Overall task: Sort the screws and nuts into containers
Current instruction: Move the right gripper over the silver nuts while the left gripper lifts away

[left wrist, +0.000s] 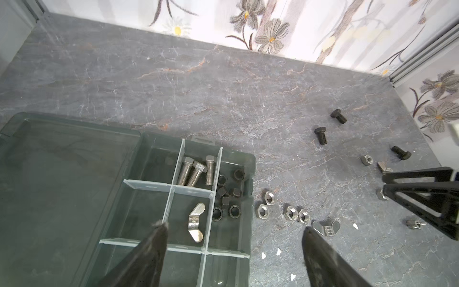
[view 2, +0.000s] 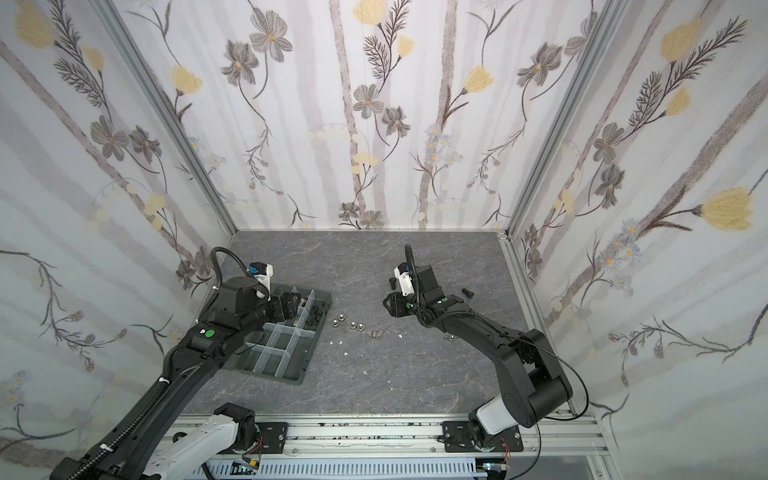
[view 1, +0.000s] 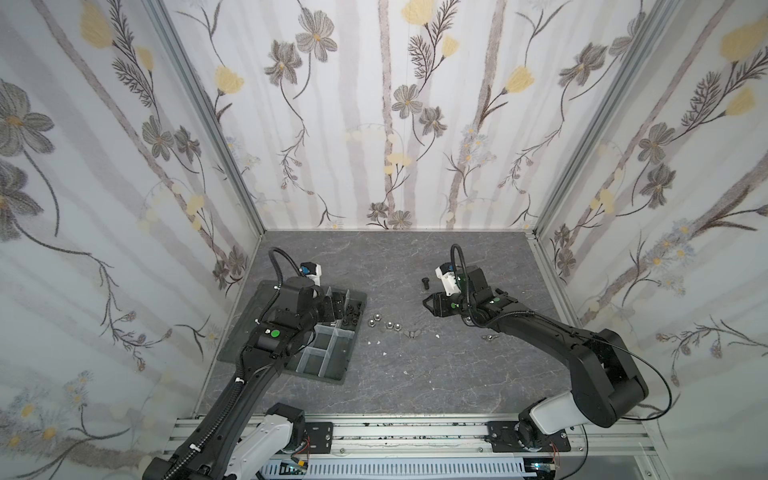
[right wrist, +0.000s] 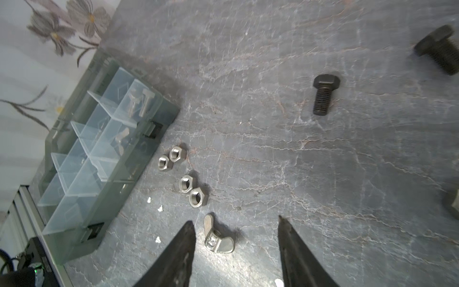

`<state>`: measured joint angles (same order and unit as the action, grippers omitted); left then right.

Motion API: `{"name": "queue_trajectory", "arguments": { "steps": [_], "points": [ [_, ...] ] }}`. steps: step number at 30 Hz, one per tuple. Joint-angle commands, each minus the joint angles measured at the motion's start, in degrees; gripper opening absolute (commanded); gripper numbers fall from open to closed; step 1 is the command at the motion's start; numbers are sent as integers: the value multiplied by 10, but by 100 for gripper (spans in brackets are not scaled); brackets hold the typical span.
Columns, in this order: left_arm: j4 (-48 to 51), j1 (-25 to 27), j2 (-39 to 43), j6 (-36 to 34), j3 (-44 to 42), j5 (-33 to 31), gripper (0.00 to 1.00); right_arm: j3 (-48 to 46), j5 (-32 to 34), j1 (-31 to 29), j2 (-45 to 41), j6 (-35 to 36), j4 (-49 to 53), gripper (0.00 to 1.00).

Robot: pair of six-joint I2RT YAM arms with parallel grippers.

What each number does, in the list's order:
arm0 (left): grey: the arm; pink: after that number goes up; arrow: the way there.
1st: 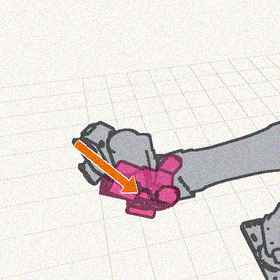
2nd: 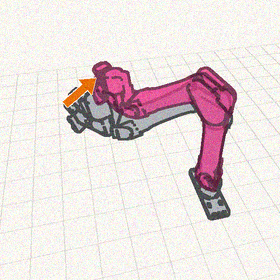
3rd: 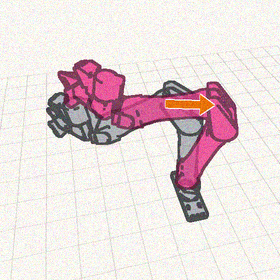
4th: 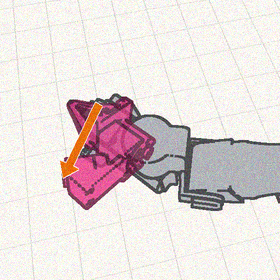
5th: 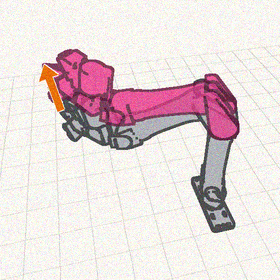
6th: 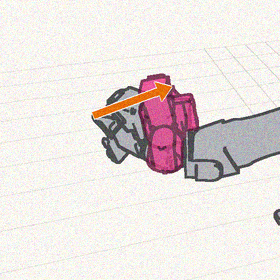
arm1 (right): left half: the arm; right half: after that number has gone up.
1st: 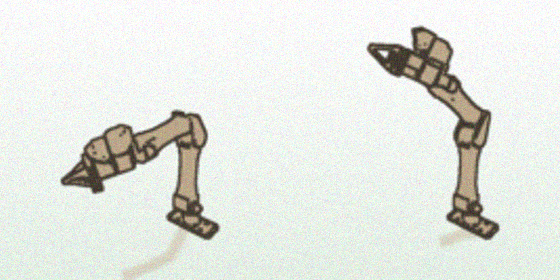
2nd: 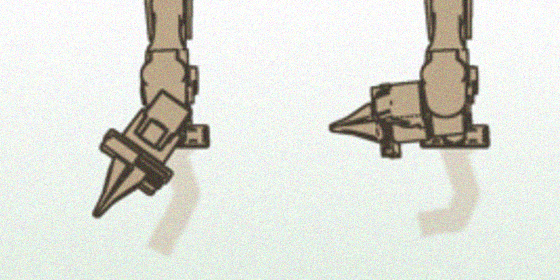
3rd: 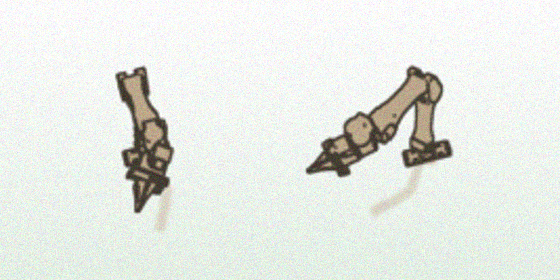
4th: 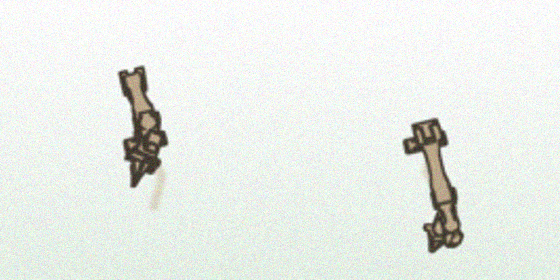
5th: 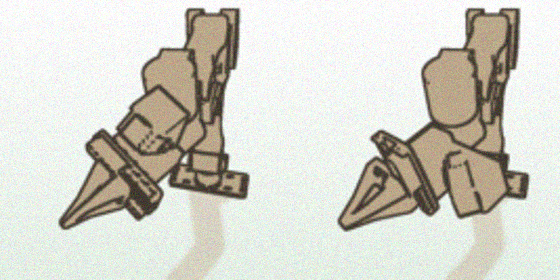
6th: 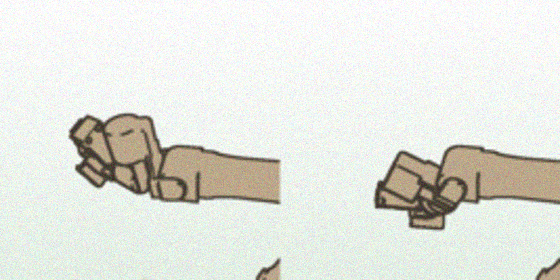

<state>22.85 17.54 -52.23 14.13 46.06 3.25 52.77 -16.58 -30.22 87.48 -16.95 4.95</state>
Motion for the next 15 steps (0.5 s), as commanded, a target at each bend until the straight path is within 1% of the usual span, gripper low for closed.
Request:
{"name": "queue_trajectory", "arguments": {
  "steps": [1, 8, 15],
  "points": [
    [-24, 1, 20, 2, -8, 5, 89, 21, -12, -18, 23, 57, 49, 56],
    [-52, 1, 40, 9, -34, 12, 94, 53, 13, -56, 74, 91, 79, 64],
    [-74, 2, 48, 9, -51, 13, 95, 67, 26, -79, 116, 115, 89, 65]
  ]
}}
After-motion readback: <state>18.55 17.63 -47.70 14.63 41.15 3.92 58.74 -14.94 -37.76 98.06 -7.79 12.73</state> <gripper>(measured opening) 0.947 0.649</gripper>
